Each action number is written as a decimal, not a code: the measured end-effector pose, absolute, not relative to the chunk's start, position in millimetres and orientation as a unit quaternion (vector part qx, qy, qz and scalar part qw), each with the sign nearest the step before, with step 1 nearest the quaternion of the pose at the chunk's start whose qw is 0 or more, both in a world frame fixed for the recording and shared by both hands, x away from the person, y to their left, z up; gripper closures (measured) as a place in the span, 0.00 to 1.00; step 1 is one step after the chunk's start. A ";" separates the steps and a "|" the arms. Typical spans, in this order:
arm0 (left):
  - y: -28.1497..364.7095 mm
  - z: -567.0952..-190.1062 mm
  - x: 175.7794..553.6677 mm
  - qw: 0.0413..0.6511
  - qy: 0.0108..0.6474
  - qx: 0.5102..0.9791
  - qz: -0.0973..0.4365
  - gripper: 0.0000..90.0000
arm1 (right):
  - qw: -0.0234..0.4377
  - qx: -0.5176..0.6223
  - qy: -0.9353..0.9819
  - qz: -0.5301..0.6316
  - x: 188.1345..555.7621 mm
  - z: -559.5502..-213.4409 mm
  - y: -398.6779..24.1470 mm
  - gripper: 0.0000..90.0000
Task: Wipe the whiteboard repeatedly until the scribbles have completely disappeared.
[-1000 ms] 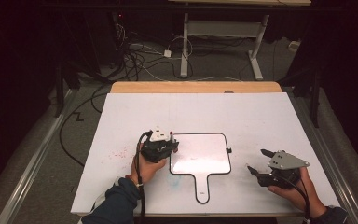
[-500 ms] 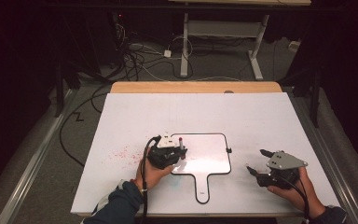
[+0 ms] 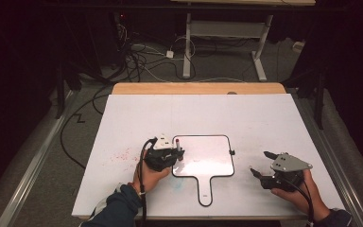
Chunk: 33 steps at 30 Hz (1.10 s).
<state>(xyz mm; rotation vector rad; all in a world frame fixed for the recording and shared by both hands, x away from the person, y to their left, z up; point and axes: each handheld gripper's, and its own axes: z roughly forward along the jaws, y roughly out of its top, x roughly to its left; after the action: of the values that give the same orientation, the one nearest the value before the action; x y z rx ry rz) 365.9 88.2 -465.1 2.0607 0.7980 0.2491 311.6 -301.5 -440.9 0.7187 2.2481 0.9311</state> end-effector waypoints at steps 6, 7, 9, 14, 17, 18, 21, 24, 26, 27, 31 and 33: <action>62.6 -463.9 373.7 0.445 0.304 0.837 0.091 0.87 | 0.298 0.270 0.846 0.349 312.0 -441.2 -299.7 0.29; 57.0 -463.5 374.8 0.445 0.299 0.839 0.089 0.87 | 0.297 0.269 0.847 0.349 311.8 -441.3 -299.3 0.29; 45.5 -463.1 375.3 0.446 0.286 0.844 0.086 0.87 | 0.297 0.269 0.848 0.348 312.2 -441.7 -299.0 0.29; 24.1 -462.0 375.6 0.445 0.268 0.851 0.079 0.87 | 0.295 0.268 0.849 0.345 312.6 -443.3 -299.2 0.29; 20.2 -460.3 371.2 0.434 0.255 0.859 0.090 0.87 | 0.296 0.270 0.848 0.346 311.4 -442.6 -300.3 0.29; 22.8 -460.4 371.1 0.434 0.255 0.860 0.087 0.87 | 0.297 0.269 0.848 0.347 311.2 -442.3 -300.8 0.29; 35.5 -460.9 371.9 0.434 0.266 0.857 0.088 0.87 | 0.298 0.272 0.846 0.348 310.2 -441.6 -302.2 0.29; 51.7 -461.5 371.7 0.432 0.283 0.851 0.092 0.87 | 0.300 0.273 0.845 0.348 309.7 -441.1 -303.5 0.29; 62.0 -461.8 372.5 0.430 0.293 0.848 0.098 0.87 | 0.300 0.274 0.845 0.349 309.9 -440.5 -303.9 0.29; 65.1 -462.3 373.6 0.432 0.298 0.845 0.098 0.87 | 0.300 0.273 0.845 0.349 310.1 -440.3 -303.6 0.29; 64.4 -463.7 375.8 0.439 0.302 0.841 0.092 0.87 | 0.299 0.270 0.846 0.349 310.6 -440.4 -300.7 0.29; 57.5 -463.7 376.5 0.441 0.298 0.842 0.089 0.87 | 0.298 0.269 0.847 0.349 311.4 -440.7 -300.0 0.29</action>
<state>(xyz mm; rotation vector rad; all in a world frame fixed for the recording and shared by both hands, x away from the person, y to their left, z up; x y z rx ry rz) 376.5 57.5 -463.7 2.0902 0.7390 0.2201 311.4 -300.0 -440.7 0.7133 2.2499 0.9266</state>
